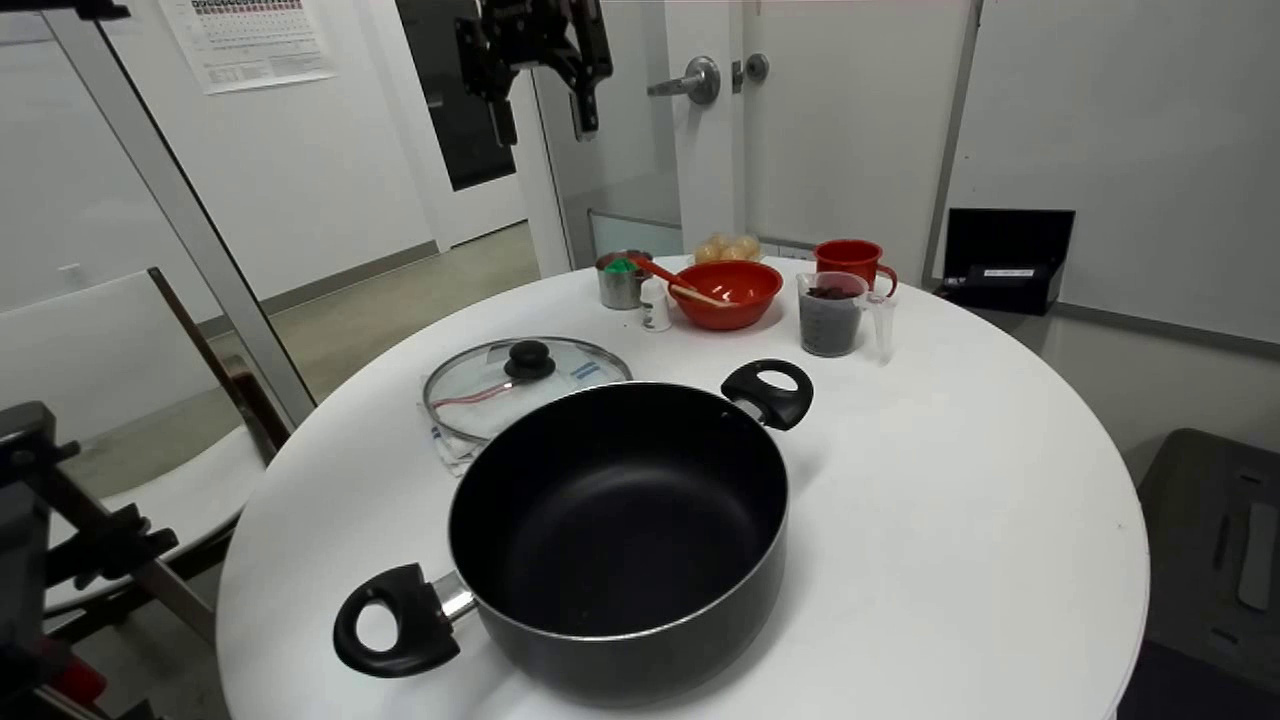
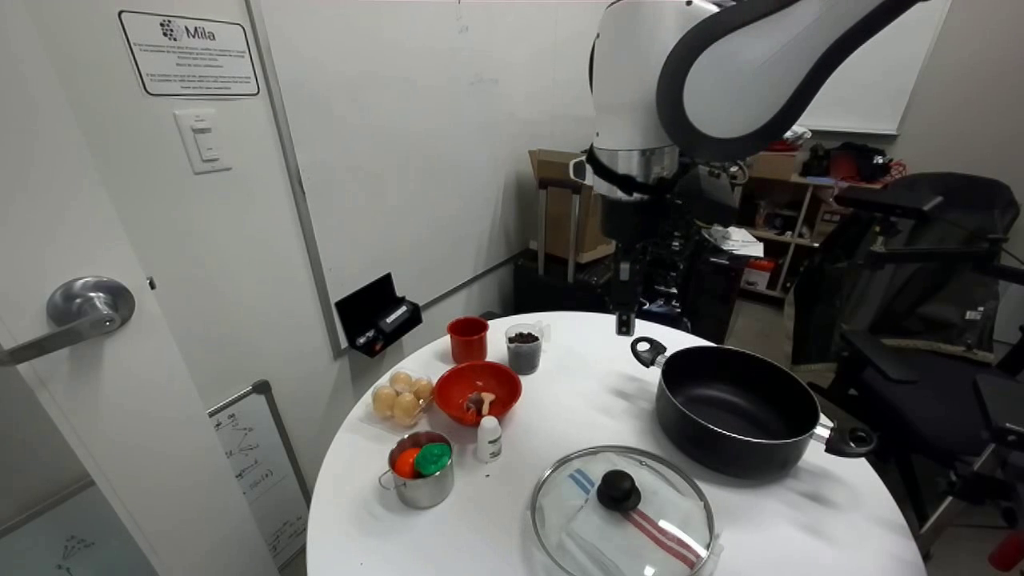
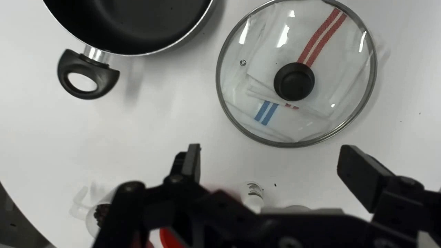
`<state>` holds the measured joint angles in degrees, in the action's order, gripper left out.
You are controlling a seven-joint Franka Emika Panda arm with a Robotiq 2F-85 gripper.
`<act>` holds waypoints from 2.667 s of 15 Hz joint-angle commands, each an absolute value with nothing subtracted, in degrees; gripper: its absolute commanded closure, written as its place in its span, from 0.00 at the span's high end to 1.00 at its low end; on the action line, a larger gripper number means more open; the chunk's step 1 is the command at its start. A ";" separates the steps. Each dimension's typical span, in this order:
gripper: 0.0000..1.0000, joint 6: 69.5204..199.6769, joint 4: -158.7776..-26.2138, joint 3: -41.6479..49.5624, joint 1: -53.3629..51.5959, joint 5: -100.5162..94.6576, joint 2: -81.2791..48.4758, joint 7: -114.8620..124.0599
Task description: Cover the pot with the lid
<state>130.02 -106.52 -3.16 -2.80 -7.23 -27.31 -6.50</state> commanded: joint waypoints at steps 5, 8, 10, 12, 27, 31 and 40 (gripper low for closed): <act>1.00 127.91 -99.28 -4.69 -4.89 -7.17 -35.16 -9.50; 1.00 127.18 -97.76 -4.74 -5.00 -7.21 -36.15 -10.16; 1.00 128.45 -97.62 -4.68 -5.52 -7.48 -37.68 -9.48; 1.00 129.82 -97.85 -4.93 -5.72 -7.15 -39.10 -9.21; 1.00 135.94 -99.20 -4.69 -8.35 -6.33 -47.23 -1.59; 1.00 135.24 -97.99 -4.64 -8.28 -5.63 -49.87 -0.40; 1.00 134.92 -94.46 -4.35 -8.20 -4.69 -54.94 0.73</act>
